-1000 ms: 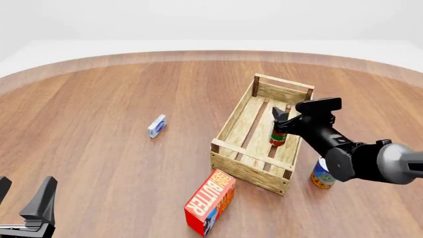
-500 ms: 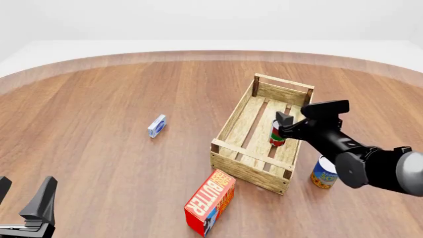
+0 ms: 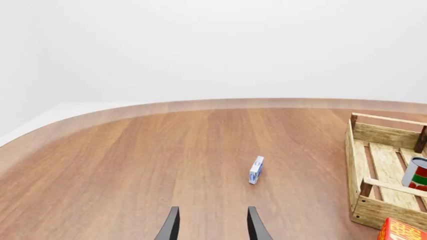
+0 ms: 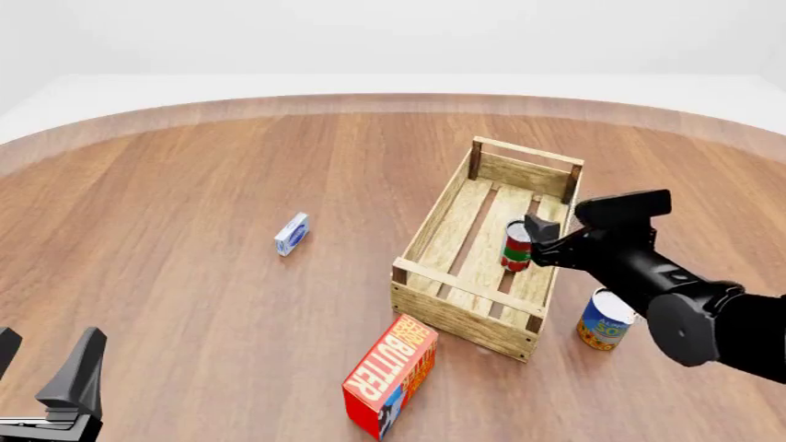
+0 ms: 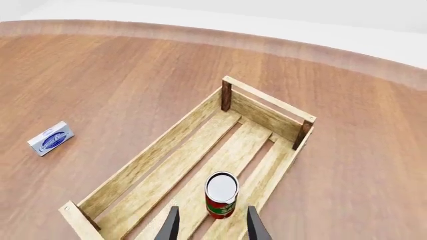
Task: Pick up the tomato sauce, and put it in the wooden tray.
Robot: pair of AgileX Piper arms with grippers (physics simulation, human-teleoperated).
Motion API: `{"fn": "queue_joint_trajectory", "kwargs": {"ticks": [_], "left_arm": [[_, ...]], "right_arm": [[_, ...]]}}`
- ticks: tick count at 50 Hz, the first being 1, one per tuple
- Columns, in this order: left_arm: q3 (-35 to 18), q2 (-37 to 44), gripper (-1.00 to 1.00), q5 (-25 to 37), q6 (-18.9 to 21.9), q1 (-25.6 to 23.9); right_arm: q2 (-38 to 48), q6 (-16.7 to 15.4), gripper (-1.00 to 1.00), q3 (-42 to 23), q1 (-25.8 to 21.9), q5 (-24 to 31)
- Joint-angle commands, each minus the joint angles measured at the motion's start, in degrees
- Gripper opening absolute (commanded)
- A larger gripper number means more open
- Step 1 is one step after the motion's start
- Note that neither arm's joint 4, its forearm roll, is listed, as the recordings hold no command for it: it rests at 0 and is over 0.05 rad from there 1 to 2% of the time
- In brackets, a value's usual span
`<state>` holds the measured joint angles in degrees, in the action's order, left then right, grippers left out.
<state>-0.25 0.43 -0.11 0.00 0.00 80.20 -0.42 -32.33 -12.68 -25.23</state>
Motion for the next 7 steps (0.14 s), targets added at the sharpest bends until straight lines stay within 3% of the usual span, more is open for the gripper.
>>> {"fn": "queue_joint_trajectory", "kwargs": {"ticks": [1,7], "left_arm": [[0.0,0.0,1.0,0.0,0.0,0.0],[0.0,0.0,1.0,0.0,0.0,0.0]], "right_arm": [[-3.0,-0.18,1.0,1.57,0.21,2.25],[-3.5,-0.04,1.0,2.39,-0.28,2.67]]}}
